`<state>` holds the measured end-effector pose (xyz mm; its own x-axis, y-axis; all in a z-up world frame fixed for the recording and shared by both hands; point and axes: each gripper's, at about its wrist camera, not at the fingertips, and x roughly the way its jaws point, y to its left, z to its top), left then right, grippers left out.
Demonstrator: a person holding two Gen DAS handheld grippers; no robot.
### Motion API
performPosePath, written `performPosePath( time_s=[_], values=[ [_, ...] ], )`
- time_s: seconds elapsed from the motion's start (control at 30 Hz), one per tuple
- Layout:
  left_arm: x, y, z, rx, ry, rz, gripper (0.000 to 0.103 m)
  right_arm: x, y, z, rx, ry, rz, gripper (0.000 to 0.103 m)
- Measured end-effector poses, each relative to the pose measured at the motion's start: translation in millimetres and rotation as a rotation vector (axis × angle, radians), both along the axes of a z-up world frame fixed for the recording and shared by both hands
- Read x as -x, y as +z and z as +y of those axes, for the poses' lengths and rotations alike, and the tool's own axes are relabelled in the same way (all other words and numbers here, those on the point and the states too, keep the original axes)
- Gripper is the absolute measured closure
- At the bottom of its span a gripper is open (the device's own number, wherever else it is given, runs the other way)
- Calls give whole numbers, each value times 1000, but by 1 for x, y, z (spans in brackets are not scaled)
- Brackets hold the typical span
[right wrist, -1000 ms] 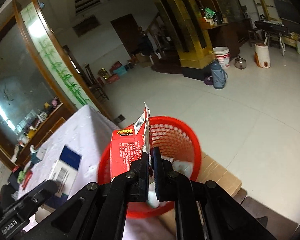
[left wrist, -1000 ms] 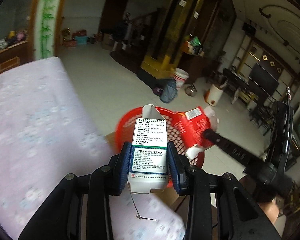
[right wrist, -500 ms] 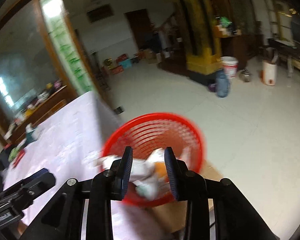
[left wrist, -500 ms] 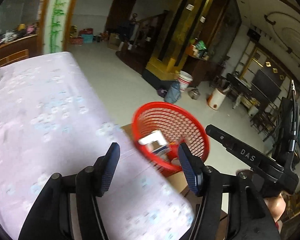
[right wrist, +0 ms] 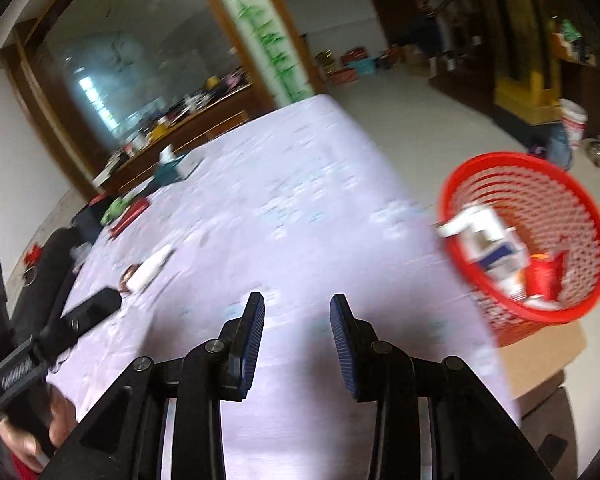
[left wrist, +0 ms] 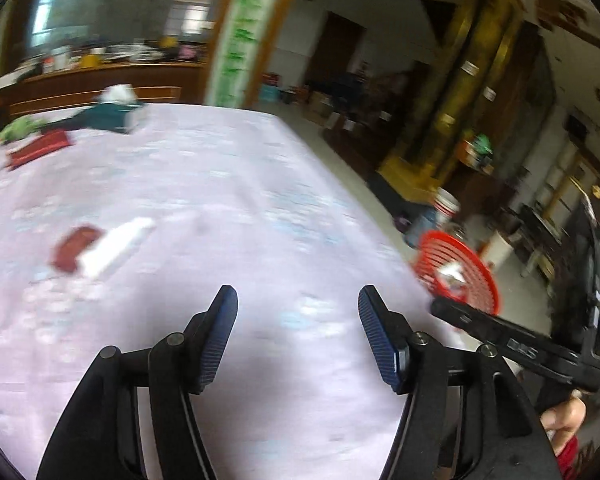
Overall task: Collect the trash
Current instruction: 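Grasp the red candy wrapper with the left tool while the right tool approaches the white spray bottle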
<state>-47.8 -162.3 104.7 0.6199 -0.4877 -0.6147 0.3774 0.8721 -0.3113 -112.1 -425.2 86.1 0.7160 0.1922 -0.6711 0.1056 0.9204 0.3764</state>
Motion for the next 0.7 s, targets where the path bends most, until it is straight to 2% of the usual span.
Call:
performPosePath(
  time_s=[0.2,0.4,0.47,0.53,0.7],
  values=[
    [-44,-8,86,-35,160,60,42,-12,-4,41,-18,103,27,66],
    [-102,-36,130,-80,248,143,42,-14,1,75,50,188,22,66],
    [-119,-46,136,-72,250,170,43,-15,2,81,52,207,23,66],
    [-135,-58,136,-69,251,211,48,-15,3,86,61,214,26,66],
    [-146,-74,126,-128,240,216,50,-20,3,92,76,224,34,66]
  ],
)
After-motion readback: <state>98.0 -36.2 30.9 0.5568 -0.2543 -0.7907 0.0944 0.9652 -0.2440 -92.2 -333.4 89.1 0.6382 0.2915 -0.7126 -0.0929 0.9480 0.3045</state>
